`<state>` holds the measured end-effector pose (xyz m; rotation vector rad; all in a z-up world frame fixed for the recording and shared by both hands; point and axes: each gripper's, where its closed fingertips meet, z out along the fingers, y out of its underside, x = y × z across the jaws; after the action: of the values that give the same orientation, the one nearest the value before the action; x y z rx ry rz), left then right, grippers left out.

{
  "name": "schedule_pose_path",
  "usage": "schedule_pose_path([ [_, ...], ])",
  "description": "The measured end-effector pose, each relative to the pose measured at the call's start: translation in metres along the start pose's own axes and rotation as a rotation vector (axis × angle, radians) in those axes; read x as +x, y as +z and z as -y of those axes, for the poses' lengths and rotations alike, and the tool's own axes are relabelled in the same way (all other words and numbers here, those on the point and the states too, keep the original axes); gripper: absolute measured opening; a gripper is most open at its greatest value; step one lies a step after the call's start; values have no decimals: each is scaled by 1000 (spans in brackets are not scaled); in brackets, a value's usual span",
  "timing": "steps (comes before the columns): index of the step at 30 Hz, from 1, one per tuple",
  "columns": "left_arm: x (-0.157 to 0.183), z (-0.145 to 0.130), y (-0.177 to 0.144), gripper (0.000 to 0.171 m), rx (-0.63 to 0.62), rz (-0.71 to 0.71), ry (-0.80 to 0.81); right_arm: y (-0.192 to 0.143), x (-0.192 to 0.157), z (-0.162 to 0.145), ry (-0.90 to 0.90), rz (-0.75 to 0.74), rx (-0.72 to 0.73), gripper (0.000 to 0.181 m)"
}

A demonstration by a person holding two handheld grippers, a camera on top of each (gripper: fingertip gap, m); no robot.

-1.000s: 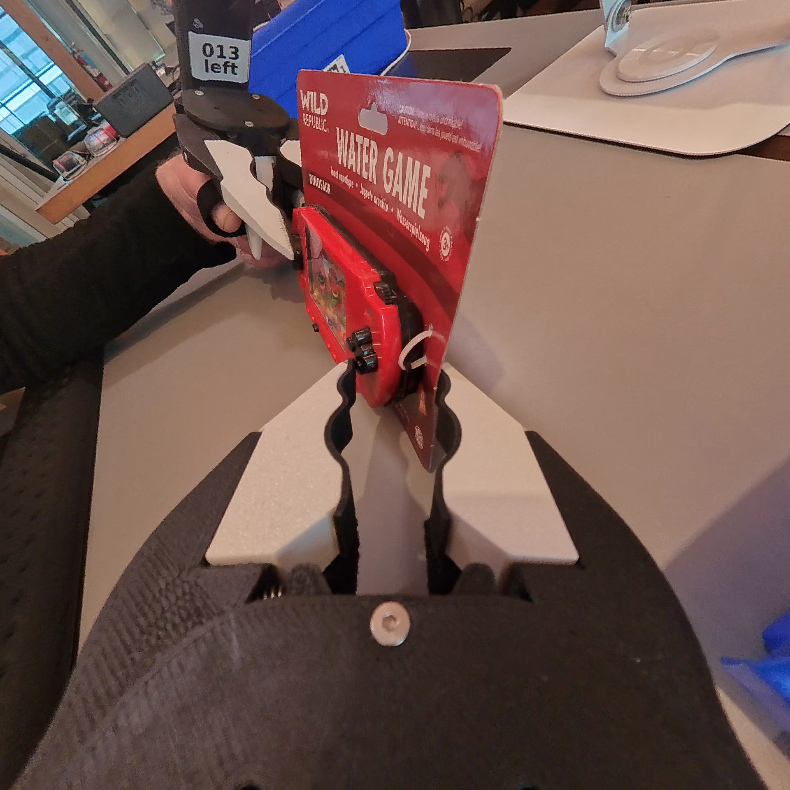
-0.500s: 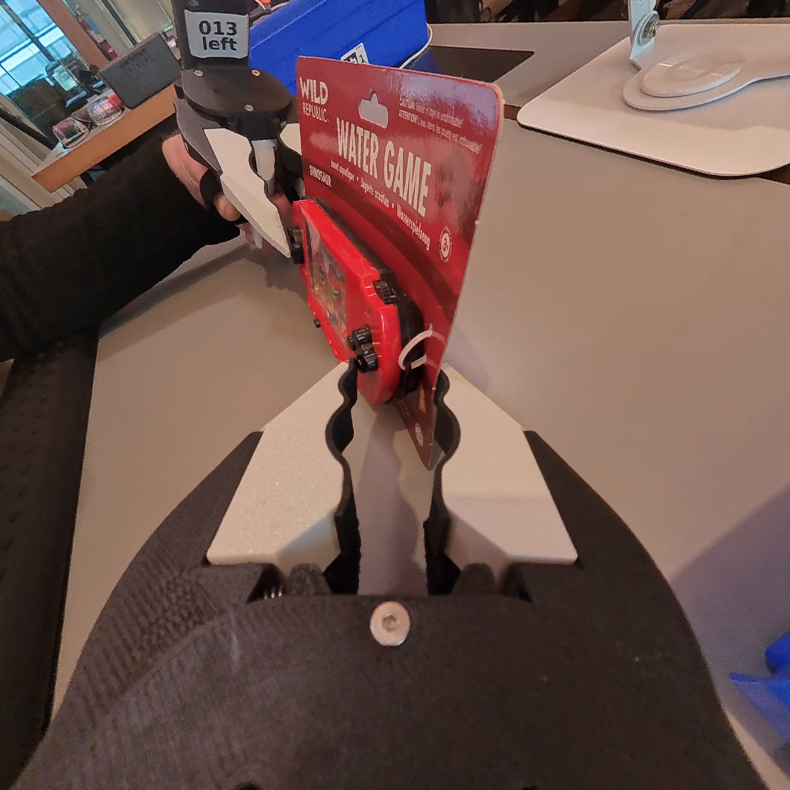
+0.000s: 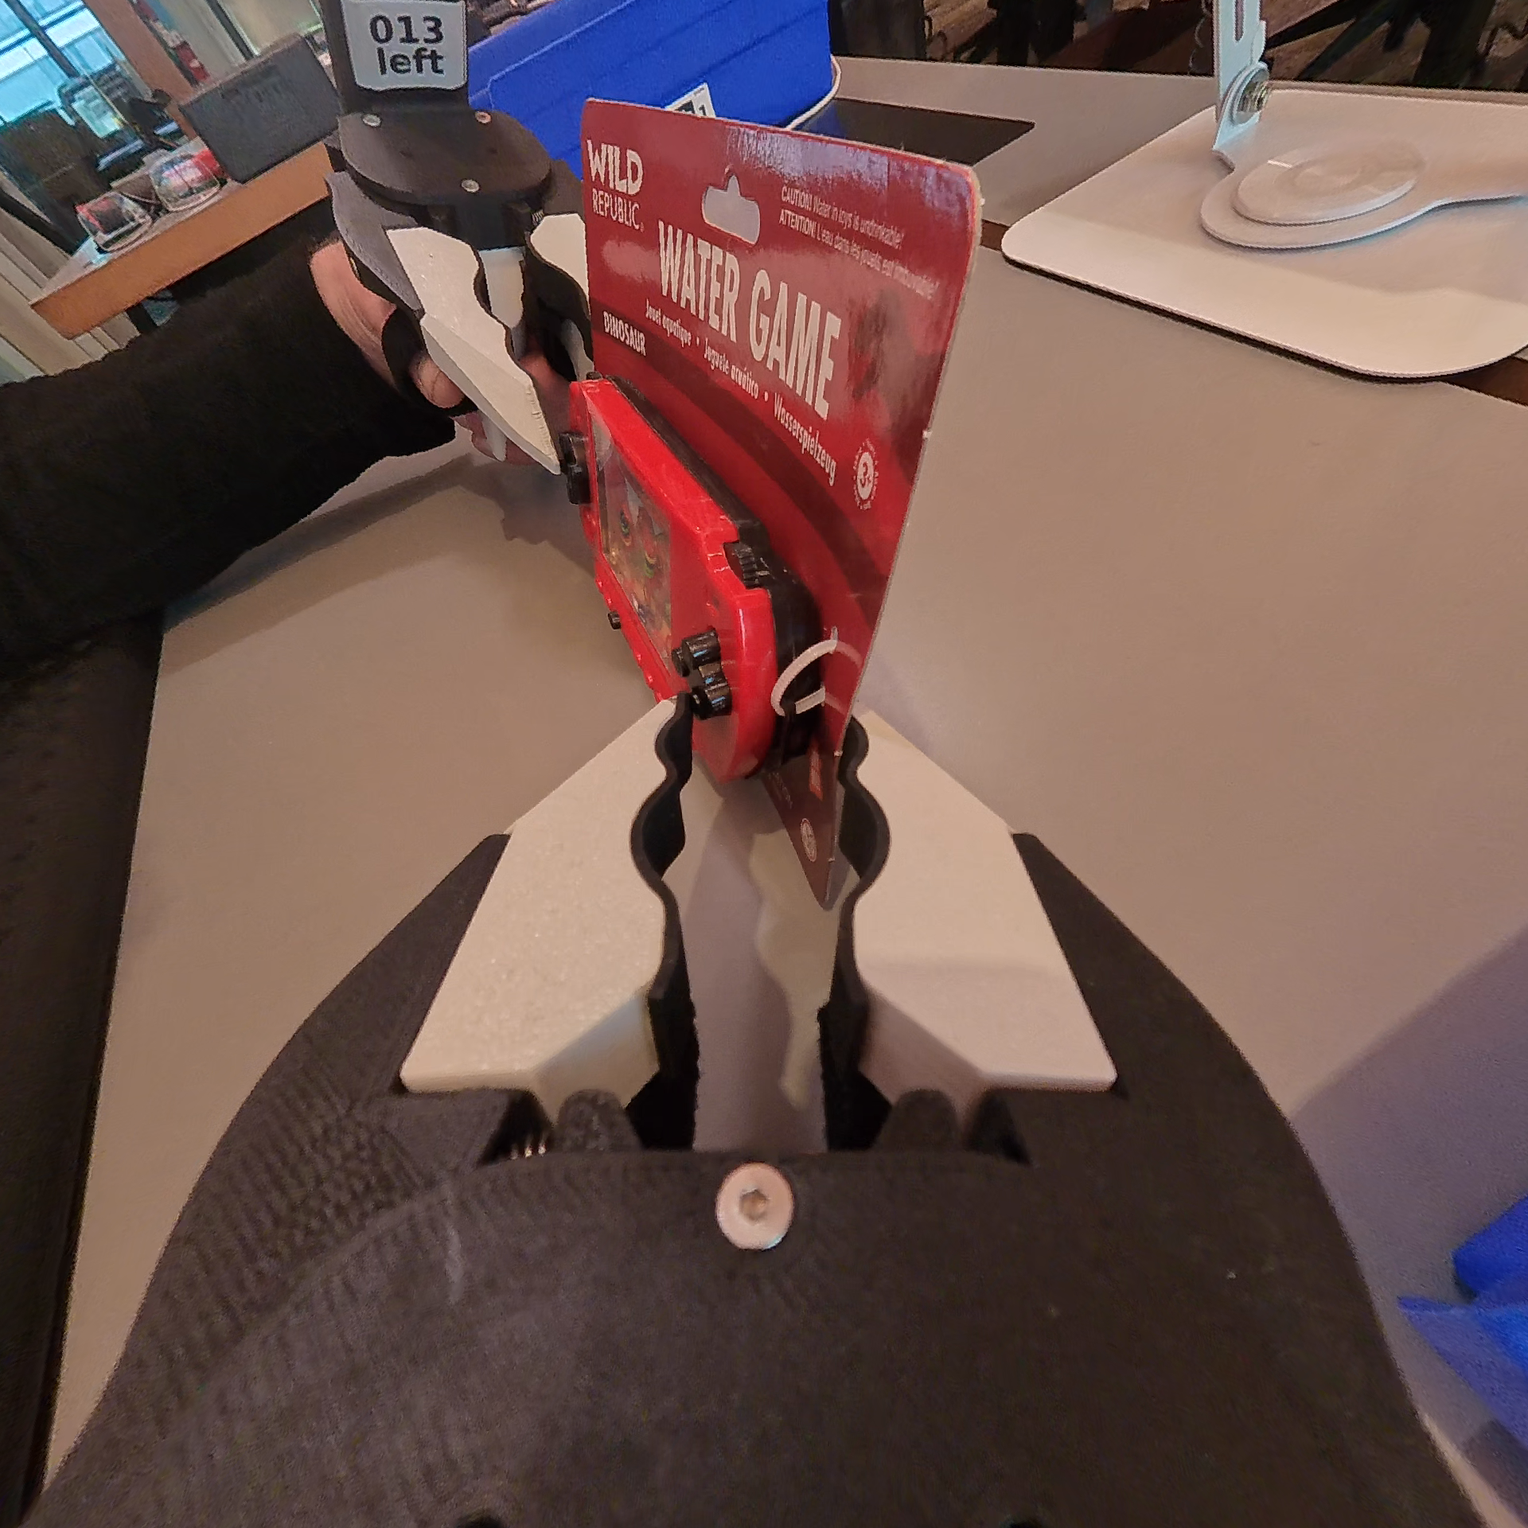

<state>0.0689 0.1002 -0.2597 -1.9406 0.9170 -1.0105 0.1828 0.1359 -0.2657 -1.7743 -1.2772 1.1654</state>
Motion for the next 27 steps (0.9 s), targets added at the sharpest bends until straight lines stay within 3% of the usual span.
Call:
schedule_pose_path([
  [16, 1, 1, 1, 24, 12, -2, -1, -1, 1, 0, 6, -6, 1, 32],
  [27, 1, 1, 1, 32, 27, -7, -39, -2, 2, -1, 5, -6, -1, 32],
])
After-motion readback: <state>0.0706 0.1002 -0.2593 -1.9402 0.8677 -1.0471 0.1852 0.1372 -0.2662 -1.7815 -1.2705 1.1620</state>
